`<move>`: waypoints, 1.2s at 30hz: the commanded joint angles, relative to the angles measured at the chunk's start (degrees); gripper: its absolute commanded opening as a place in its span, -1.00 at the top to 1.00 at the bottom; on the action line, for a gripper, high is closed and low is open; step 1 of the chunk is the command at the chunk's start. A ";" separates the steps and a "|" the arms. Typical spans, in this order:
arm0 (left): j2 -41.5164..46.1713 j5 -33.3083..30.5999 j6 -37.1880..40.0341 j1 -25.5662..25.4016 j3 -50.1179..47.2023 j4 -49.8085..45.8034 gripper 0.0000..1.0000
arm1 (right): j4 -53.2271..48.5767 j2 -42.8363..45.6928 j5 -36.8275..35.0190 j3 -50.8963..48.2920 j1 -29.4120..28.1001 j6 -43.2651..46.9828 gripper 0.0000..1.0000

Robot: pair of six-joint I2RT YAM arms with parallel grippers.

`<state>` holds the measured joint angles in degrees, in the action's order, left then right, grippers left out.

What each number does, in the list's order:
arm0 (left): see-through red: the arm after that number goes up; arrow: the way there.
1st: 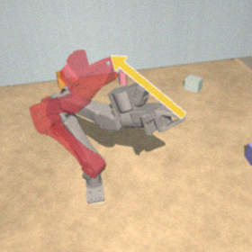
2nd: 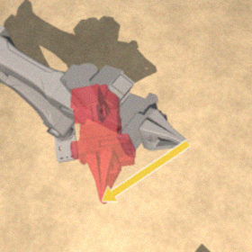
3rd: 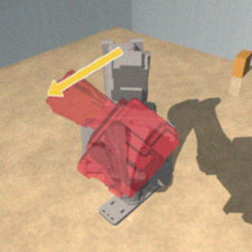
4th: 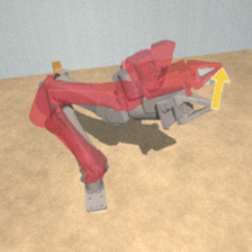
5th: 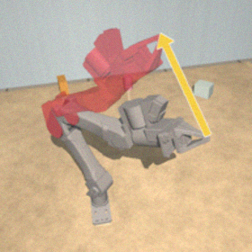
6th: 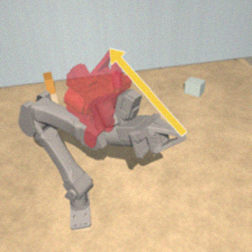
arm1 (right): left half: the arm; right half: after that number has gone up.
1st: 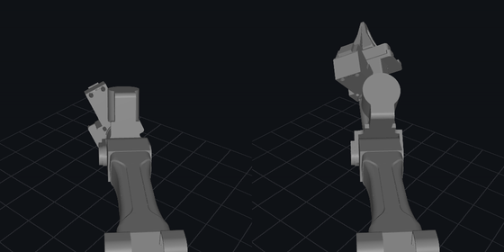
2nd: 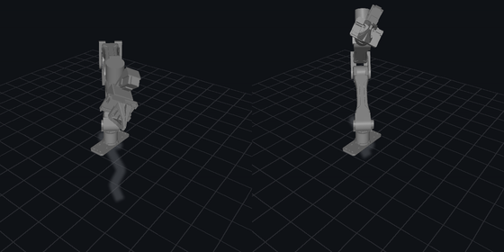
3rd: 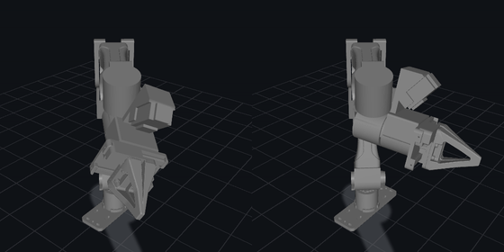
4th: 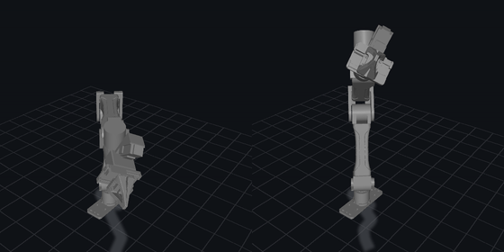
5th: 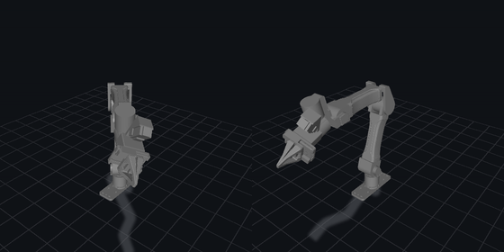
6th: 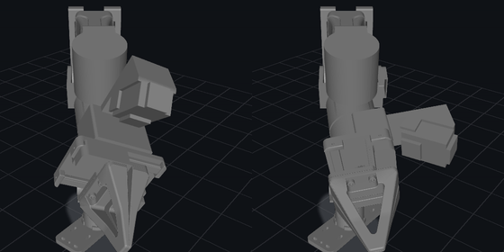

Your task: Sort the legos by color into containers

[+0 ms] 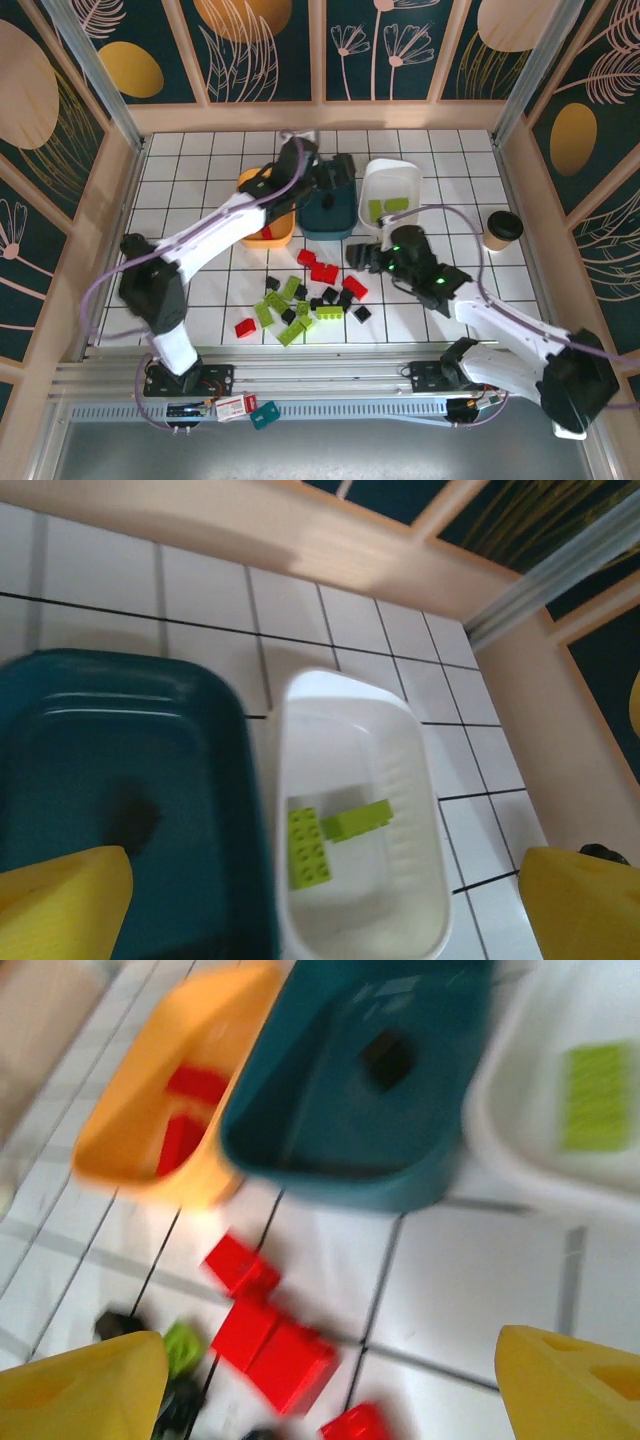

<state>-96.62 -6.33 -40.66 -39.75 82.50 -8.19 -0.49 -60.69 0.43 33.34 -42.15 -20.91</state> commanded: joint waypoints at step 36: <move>42.83 -16.12 1.96 7.84 -21.26 -20.73 -0.98 | 17.62 -52.48 3.55 28.95 -34.14 37.02 -0.63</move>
<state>-54.15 -23.73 -38.81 -32.23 61.23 -28.36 14.28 -111.66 5.76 62.96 -76.14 13.21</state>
